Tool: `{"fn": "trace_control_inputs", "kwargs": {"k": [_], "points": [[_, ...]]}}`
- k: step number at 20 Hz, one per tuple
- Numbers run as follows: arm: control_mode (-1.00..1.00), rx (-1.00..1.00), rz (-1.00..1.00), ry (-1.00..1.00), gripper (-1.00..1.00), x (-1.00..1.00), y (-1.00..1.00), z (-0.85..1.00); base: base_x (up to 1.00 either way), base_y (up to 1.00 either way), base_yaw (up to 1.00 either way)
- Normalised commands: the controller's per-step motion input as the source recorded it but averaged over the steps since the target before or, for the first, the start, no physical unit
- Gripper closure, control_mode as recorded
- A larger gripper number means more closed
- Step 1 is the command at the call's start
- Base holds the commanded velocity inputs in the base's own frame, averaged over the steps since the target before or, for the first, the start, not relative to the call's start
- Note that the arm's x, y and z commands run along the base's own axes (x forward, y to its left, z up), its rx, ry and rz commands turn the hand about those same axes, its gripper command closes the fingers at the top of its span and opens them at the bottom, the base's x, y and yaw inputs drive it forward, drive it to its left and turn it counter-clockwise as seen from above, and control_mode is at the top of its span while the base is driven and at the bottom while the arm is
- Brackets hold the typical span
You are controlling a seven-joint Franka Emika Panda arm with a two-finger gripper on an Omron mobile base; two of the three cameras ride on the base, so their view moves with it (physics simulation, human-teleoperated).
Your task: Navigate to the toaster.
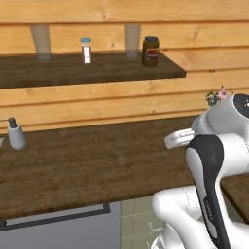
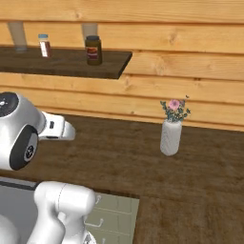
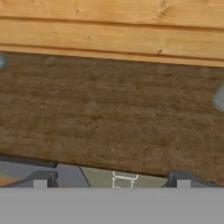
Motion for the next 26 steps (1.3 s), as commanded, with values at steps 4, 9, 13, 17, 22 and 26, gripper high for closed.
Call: {"fn": "trace_control_inputs", "kwargs": {"k": [4,9,13,17,22,26], "points": [[1.0,0.0,0.0,0.0,-1.0,0.0,0.0,0.0,-0.35,0.37,0.05],[1.0,0.0,0.0,0.0,-1.0,0.0,0.0,0.0,-0.08,0.99,0.49],[1.0,0.0,0.0,0.0,-1.0,0.0,0.0,0.0,0.0,0.84,0.73],[1.0,0.0,0.0,0.0,-1.0,0.0,0.0,0.0,0.0,0.75,0.77],[1.0,0.0,0.0,0.0,-1.0,0.0,0.0,0.0,0.0,0.75,0.75],[1.0,0.0,0.0,0.0,-1.0,0.0,0.0,0.0,0.01,0.64,0.8]]}}
